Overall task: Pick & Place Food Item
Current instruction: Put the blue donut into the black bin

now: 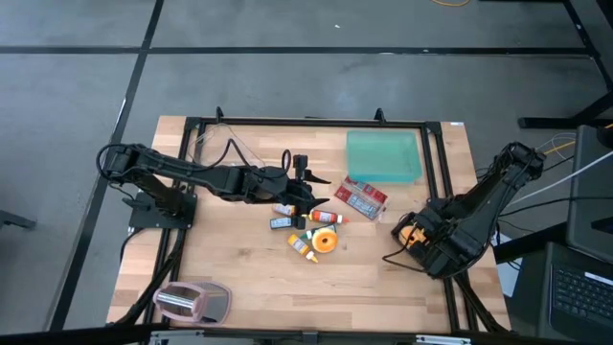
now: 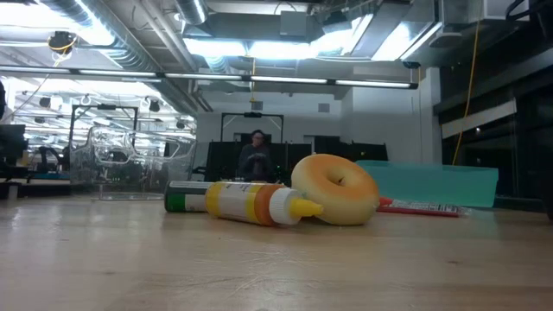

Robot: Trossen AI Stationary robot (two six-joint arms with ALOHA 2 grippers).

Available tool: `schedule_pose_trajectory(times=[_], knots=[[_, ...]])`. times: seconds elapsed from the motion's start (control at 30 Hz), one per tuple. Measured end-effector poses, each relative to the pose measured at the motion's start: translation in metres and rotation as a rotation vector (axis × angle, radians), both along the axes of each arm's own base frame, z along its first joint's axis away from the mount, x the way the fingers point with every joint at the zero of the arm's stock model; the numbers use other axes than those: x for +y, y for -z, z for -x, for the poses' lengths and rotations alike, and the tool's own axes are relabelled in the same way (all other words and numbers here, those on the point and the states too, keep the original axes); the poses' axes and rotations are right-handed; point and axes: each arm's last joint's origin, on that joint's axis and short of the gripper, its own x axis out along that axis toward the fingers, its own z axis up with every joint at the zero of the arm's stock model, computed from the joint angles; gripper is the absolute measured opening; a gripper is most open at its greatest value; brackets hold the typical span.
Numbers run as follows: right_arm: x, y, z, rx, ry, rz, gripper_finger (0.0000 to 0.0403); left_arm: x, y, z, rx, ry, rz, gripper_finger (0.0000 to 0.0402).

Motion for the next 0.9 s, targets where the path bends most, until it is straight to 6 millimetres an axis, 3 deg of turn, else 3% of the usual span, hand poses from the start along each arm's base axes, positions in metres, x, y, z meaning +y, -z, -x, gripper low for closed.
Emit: schedule_pose_trajectory(times=[0.3, 0.67, 0.9], knots=[[0.0, -0.002, -0.002, -0.095, -0.009, 0.0, 0.0007, 0.0, 0.0, 0.0, -0.001, -0.002, 0.005, 0.0196], [0.008, 0.0, -0.01, -0.195, -0.081, -0.062, 0.0147, 0.0, 0.002, 0.001, 0.019, -0.004, 0.008, 0.0196], [0.021, 0.001, -0.02, -0.291, -0.144, -0.173, 0.0177, 0.0, 0.003, 0.001, 0.024, -0.006, 0.014, 0.0196]])
